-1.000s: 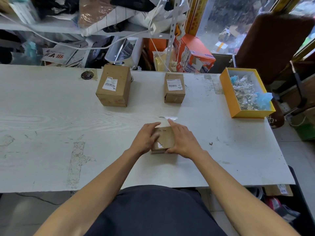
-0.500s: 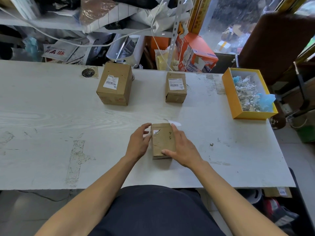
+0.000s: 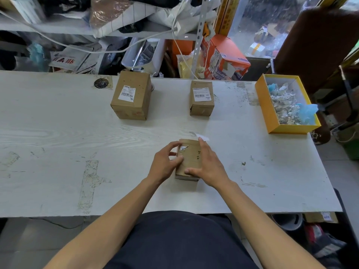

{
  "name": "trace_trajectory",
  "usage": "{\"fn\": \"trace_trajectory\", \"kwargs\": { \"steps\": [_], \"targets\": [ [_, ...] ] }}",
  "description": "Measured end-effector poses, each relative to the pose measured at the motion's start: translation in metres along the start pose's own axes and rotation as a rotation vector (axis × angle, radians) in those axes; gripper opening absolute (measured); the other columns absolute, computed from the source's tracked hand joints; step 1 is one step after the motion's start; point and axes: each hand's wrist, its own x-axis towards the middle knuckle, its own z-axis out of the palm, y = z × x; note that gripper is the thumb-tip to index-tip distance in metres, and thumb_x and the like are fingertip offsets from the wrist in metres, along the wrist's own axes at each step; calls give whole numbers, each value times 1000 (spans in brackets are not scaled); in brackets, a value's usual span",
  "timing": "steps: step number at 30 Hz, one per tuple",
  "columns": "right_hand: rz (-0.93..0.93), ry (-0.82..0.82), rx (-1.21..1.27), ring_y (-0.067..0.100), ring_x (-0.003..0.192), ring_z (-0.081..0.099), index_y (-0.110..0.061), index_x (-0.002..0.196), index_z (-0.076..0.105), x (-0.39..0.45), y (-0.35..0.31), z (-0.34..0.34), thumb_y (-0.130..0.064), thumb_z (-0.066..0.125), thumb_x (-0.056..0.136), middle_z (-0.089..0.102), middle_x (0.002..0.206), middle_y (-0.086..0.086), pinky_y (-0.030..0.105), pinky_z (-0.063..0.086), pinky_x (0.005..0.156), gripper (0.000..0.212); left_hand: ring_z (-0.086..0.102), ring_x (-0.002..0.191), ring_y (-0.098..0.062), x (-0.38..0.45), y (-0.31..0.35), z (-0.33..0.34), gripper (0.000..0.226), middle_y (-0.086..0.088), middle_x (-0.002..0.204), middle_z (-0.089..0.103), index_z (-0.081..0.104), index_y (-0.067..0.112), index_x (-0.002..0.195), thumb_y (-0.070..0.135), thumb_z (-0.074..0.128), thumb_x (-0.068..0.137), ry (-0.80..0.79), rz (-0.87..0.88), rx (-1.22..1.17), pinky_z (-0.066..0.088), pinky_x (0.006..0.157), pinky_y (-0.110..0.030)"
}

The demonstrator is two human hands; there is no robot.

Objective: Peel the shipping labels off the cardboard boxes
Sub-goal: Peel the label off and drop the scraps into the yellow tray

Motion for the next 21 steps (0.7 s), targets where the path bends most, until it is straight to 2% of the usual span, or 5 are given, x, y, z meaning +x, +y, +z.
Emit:
{"fn": "trace_trajectory", "kwargs": {
  "steps": [3,9,12,15,21],
  "targets": [
    [-1,9,10,20,142,29,-33,154,-2,0,-1,0,-52,83,66,17,161,-8,39,38,108,123,65,100,-2,1,0,1,42,23,124,61,60,42,118,17,68,85,10,-9,8,50,73,-14],
    [6,6,15,19,143,28,-35,154,-1,1,-2,0,-52,83,65,16,161,-8,41,38,109,123,65,98,-5,4,2,3,41,23,121,61,60,40,114,15,69,82,25,-31,18,49,72,-15],
    [16,5,17,19,143,28,-35,154,0,0,-2,0,-51,84,66,16,161,-9,41,37,109,122,65,96,-5,3,3,4,39,27,116,61,61,41,108,14,68,82,34,-47,12,49,70,-13],
    [12,6,12,20,142,29,-37,153,0,1,-3,0,-49,84,66,15,161,-9,41,38,108,121,66,96,-4,4,2,5,37,24,116,63,60,43,103,13,68,82,40,-55,-1,48,68,-9],
    [12,4,10,20,143,28,-39,153,-1,1,-3,0,-49,84,66,13,162,-9,41,39,107,121,67,95,-9,10,2,7,34,20,114,65,62,38,98,12,67,76,28,-88,-25,50,70,-21]
  ]
}}
